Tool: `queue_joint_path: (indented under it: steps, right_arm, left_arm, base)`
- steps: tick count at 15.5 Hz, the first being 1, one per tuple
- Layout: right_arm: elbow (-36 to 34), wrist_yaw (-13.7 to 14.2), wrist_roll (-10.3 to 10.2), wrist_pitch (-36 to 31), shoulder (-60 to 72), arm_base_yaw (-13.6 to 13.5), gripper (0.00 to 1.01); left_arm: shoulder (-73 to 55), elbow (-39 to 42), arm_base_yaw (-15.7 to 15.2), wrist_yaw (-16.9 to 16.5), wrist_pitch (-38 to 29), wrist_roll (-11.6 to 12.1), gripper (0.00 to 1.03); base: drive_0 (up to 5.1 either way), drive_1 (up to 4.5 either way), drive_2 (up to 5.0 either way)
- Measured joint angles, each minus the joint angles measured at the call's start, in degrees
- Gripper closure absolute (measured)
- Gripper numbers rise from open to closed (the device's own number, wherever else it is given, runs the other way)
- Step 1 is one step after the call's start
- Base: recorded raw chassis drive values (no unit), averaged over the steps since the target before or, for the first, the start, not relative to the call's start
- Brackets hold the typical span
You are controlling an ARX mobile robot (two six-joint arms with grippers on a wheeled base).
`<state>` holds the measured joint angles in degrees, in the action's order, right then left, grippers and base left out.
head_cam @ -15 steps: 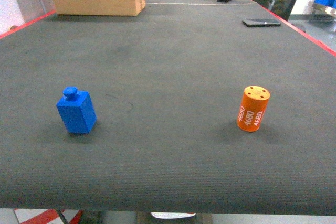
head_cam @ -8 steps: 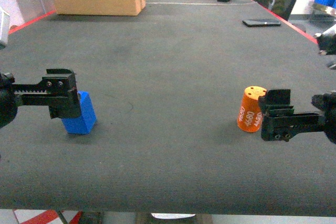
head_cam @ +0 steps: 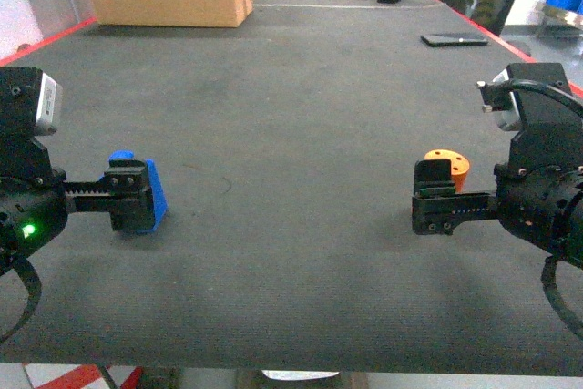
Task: Sort blue parts and orange caps into right shelf containers
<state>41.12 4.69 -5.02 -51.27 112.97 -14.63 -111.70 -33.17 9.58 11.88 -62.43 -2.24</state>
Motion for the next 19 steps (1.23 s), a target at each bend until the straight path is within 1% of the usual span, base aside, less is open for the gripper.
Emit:
queue_joint_path:
  steps: [2, 7, 13, 16, 17, 18, 19]
  right_arm:
    - [2.6, -0.2, 0.1, 0.0, 3.2, 0.0, 0.03]
    - [6.3, -0.7, 0.1, 0.6, 7.8, 0.5, 0.03]
    - [10.0, -0.9, 0.2, 1.1, 12.4, 0.5, 0.03]
    - [11.4, -0.8, 0.0, 1.0, 13.7, 0.5, 0.03]
    - [11.5, -0.8, 0.1, 0.8, 14.0, 0.4, 0.1]
    - [11.7, -0.6, 0.1, 0.7, 14.2, 0.4, 0.19]
    - [11.7, -0.4, 0.1, 0.7, 14.4, 0.4, 0.3]
  left_arm:
    - [-2.4, -1.6, 0.0, -0.2, -0.3, -0.3, 0.05]
    - [-6.3, -4.6, -0.3, -0.4, -0.1, -0.4, 0.05]
    - [-12.4, -9.8, -1.6, -0.4, 0.2, -0.7, 0.05]
    - [-14.9, -10.9, -2.1, -0.3, -1.9, -1.0, 0.05]
    - [-15.3, -10.9, -2.2, -0.4, -2.2, -1.3, 0.05]
    - [-15.5, -10.9, -2.2, -0.3, -2.5, -1.6, 0.05]
    - [-15.6, -10.9, -2.3, -0.3, -3.6, -1.7, 0.11]
  base:
    - [0.0, 0.0, 0.0]
    - [0.0, 0.0, 0.0]
    - [0.0, 0.0, 0.0]
    - [0.0, 0.0, 0.0]
    - [0.0, 0.0, 0.0]
    - [0.0, 0.0, 0.0]
    - [0.0, 0.0, 0.0]
